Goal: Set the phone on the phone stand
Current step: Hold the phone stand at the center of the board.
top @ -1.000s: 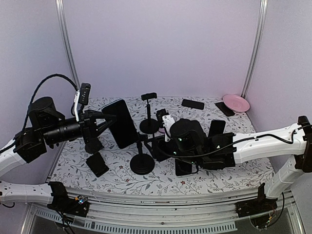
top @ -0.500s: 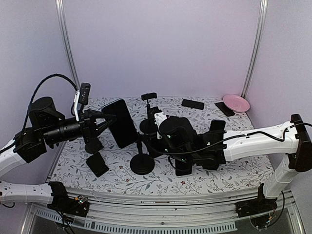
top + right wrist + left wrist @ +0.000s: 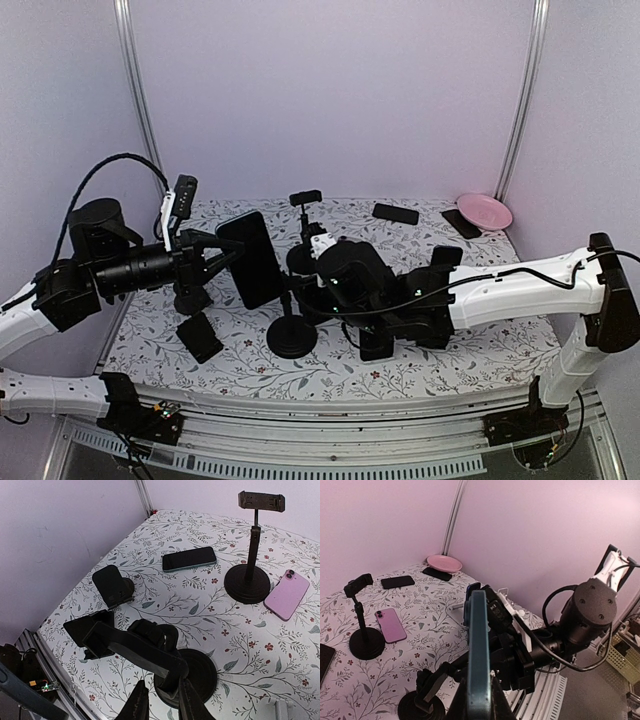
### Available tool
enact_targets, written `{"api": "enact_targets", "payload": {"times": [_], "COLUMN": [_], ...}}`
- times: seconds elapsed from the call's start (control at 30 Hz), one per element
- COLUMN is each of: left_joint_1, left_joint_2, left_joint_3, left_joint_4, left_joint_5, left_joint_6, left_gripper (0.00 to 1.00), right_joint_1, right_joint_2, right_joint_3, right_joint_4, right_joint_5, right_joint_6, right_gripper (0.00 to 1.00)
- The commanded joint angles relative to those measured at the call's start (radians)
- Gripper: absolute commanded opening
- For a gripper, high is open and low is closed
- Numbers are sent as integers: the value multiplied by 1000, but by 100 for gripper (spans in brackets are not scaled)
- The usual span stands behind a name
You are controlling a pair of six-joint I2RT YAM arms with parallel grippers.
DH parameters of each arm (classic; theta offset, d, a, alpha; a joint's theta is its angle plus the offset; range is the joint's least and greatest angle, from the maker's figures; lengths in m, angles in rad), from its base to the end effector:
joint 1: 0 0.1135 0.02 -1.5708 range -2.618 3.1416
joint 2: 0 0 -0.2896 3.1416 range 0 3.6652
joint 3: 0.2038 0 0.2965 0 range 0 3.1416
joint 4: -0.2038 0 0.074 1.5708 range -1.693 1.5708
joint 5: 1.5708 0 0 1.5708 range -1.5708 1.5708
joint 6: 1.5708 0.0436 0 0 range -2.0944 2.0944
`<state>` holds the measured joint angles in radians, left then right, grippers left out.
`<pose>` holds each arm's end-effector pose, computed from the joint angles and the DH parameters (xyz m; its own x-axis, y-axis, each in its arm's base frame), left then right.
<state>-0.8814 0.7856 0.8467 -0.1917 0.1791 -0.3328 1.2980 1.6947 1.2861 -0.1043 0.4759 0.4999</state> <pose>0.1322 -0.1726 0.3807 -0.3630 -0.0650 -0.9295 0.7968 0.4956 -0.3458 0.1390 0.4225 0.2853 -0.4748 -0.1157 -0.8725 -0.5935 0.7741 0.2204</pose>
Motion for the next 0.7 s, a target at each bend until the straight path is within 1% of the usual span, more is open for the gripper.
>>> {"api": "enact_targets", "payload": {"times": [0.0,0.03,0.1,0.13,0.4,0.47,0.57,0.67], "left_joint_1": [15,15,16,16,17,18,18,23], "left_joint_2": [-6,-3,5,7,39,45,59,81], "left_joint_3": [40,40,41,41,38,31,20,7], "left_joint_4": [51,52,53,54,74,95,136,195], "left_joint_5": [10,11,14,15,35,47,69,119], "left_joint_6": [12,13,15,16,37,43,51,70], "left_gripper": [0,0,0,0,0,0,0,0], "right_joint_1": [7,6,6,6,6,6,6,6], "right_joint_2": [20,21,22,22,19,21,12,0], "right_joint_3": [27,27,27,27,36,39,38,36], "right_joint_4": [-31,-31,-30,-30,-22,-21,-20,-12], "right_joint_5": [15,15,22,24,36,36,41,32], "right_joint_6": [23,24,26,26,13,8,-1,-24], "right_gripper": [20,20,15,14,12,11,4,3]}}
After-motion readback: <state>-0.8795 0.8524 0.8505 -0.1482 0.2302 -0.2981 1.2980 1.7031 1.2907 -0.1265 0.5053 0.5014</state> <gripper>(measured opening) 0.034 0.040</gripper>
